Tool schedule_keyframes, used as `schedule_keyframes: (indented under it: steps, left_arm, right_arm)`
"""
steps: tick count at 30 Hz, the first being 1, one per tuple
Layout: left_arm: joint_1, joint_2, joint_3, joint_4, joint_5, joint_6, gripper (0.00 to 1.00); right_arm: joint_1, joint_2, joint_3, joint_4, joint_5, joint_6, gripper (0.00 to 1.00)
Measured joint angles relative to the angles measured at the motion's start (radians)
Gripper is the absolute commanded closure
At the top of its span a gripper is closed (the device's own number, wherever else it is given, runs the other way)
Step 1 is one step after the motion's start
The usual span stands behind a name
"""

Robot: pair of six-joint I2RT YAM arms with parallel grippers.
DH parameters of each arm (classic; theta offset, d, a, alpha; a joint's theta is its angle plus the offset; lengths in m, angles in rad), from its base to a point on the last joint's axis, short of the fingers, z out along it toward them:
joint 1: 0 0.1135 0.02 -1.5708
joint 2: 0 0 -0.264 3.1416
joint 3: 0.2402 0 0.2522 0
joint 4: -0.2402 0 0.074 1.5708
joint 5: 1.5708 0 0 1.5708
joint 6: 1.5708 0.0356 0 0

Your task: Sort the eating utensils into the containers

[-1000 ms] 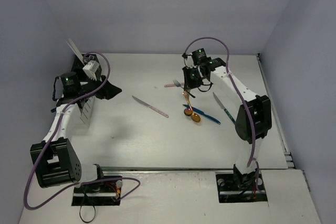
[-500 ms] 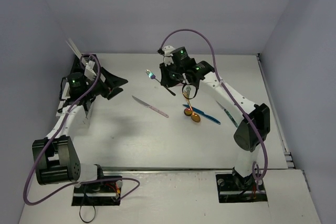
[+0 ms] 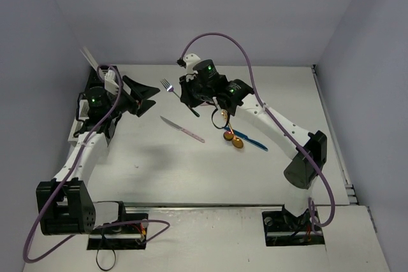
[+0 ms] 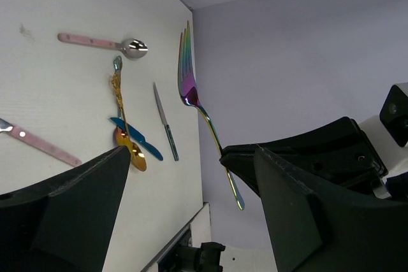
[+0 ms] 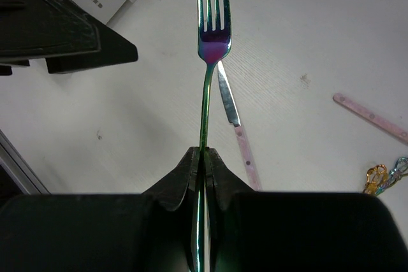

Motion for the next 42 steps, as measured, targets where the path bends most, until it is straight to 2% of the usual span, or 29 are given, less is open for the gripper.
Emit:
schedule_keyframes:
  steps: [9,12,16,21,22,23,24,26,28,29,31,33,36,38,41,42]
  left_arm:
    - [-0.089,0.011,0.0,0.049,-0.023,-0.068,0.24]
    - [-0.095,0.017,0.0,0.063,-0.028,-0.085,0.28]
    - [-0.101,0.023,0.0,0.083,-0.029,-0.108,0.44]
    - [-0.105,0.027,0.0,0.113,-0.028,-0.127,0.57]
    - [-0.106,0.027,0.0,0.121,-0.027,-0.131,0.68]
    - [-0.106,0.027,0.0,0.127,-0.025,-0.136,0.7]
    - [-0.106,0.027,0.0,0.133,-0.024,-0.144,0.83]
    - [-0.106,0.027,0.0,0.145,-0.022,-0.153,0.99]
    - [-0.106,0.026,0.0,0.164,-0.015,-0.173,1.0]
    - [-0.107,0.024,0.0,0.171,-0.013,-0.173,1.0]
    - [-0.108,0.02,-0.003,0.173,-0.012,-0.172,1.0]
    - [-0.105,0.02,-0.009,0.172,-0.009,-0.168,1.0]
    - [-0.08,0.018,-0.018,0.168,0.009,-0.153,1.0]
    - [-0.04,0.013,-0.018,0.162,0.031,-0.129,1.0]
    - [0.076,-0.003,0.006,0.102,0.069,-0.039,1.0]
    - [0.122,-0.003,0.04,0.044,0.076,0.035,1.0]
  right_arm:
    - [0.053,0.0,0.024,0.011,0.03,-0.004,1.0]
    - [0.07,0.0,0.038,0.012,0.039,-0.005,1.0]
    - [0.091,0.0,0.058,0.014,0.045,-0.008,1.0]
    - [0.109,0.0,0.068,0.015,0.048,-0.009,1.0]
    - [0.112,0.0,0.068,0.015,0.048,-0.009,1.0]
    - [0.115,0.0,0.068,0.015,0.048,-0.011,1.0]
    - [0.119,0.0,0.068,0.014,0.048,-0.012,1.0]
    - [0.124,0.0,0.068,0.014,0.049,-0.013,0.92]
    - [0.126,0.001,0.068,0.008,0.044,-0.018,0.74]
    - [0.126,0.005,0.068,0.004,0.044,-0.026,0.63]
    - [0.129,0.007,0.068,0.007,0.041,-0.032,0.3]
    - [0.131,0.007,0.068,0.012,0.04,-0.044,0.13]
    - [0.125,0.003,0.064,0.015,0.037,-0.059,0.04]
    - [0.107,-0.011,0.051,0.015,0.023,-0.062,0.03]
    - [0.016,-0.059,0.015,0.012,-0.037,-0.058,0.02]
    - [-0.036,-0.082,-0.001,0.017,-0.063,-0.057,0.02]
